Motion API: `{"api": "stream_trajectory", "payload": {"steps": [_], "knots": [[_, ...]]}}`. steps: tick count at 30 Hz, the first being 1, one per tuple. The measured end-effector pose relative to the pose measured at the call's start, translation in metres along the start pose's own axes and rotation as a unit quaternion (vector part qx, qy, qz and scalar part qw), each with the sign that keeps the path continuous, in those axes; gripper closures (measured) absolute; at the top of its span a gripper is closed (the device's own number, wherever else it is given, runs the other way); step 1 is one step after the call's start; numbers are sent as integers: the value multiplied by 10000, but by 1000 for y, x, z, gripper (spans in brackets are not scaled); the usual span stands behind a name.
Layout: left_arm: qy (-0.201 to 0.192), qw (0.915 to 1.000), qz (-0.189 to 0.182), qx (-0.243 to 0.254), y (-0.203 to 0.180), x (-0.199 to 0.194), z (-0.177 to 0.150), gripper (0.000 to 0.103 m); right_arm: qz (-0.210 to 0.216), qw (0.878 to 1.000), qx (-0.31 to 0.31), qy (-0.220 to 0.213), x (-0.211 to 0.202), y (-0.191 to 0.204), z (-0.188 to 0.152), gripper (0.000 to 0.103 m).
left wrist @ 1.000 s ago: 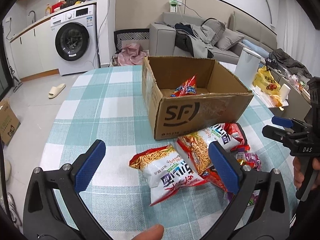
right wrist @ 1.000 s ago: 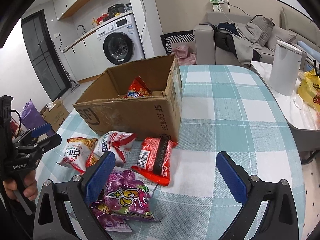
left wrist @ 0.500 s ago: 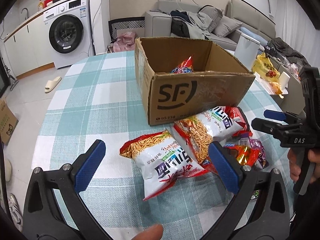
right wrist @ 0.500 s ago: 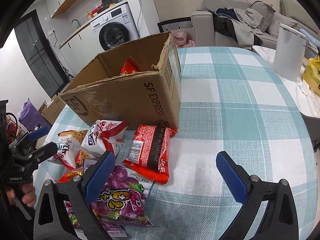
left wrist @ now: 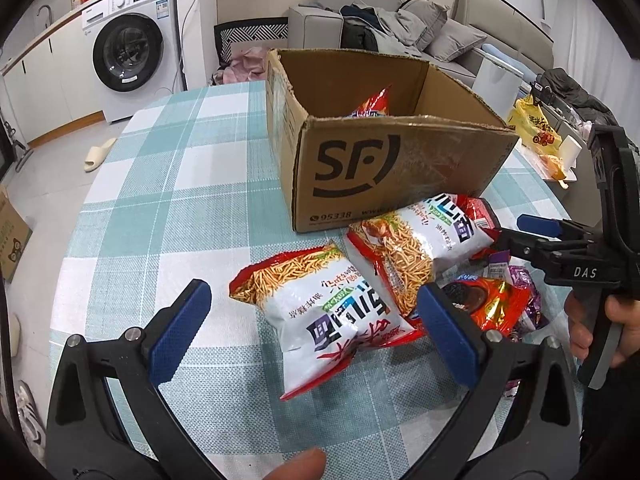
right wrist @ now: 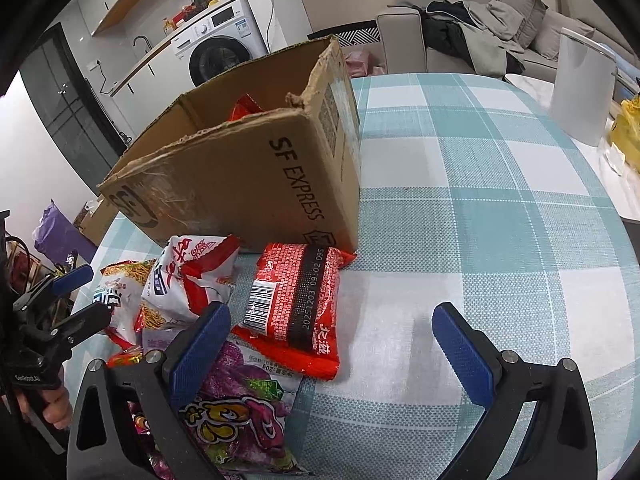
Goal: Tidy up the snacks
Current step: 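Withdraw both tools from the box toward the snack pile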
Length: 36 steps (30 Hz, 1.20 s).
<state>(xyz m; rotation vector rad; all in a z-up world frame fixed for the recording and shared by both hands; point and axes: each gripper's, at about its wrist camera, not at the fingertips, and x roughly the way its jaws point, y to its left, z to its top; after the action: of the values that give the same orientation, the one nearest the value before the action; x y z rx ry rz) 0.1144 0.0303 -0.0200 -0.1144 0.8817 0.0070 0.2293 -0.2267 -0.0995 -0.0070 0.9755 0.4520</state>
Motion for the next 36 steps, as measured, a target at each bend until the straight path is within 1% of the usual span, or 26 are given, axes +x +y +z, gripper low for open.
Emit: {"api": "stream_trajectory", "payload": {"steps": [5,7,16,21,25,28,30,33,36], "knots": [[101,9999,13,8,-1,8,-2,1,-44,10000,-46,44,6,1,-1,1],[152,9999,8,0,-1,12,-3,1,-168,9999,-12,13,6,-1,-1,1],[253,9996,56,-101,6,21,-5,1,-437,9990,-31,-8,2,-7,-1,1],[321,9992,105,-202,12,26,-5,1,-337,9994,-86,-16,1,-4,-2,1],[369,9989,152,-247,16,29,-5,1,-416,9991,-108,-41,3,-2,-2,2],[380,9988,172,-248,18,30,-5,1,-479,9988,-117,-26,3,-4,-2,9],[403,9987,181,-254,20,31,-5,1,-521,9986,-116,-29,2,-6,-1,21],[408,9986,190,-278,21,32,-5,1,-628,9979,-175,-35,2,-8,-1,30],[446,9985,164,-266,21,34,-5,1,-547,9983,-188,-42,0,-7,-2,36]]}}
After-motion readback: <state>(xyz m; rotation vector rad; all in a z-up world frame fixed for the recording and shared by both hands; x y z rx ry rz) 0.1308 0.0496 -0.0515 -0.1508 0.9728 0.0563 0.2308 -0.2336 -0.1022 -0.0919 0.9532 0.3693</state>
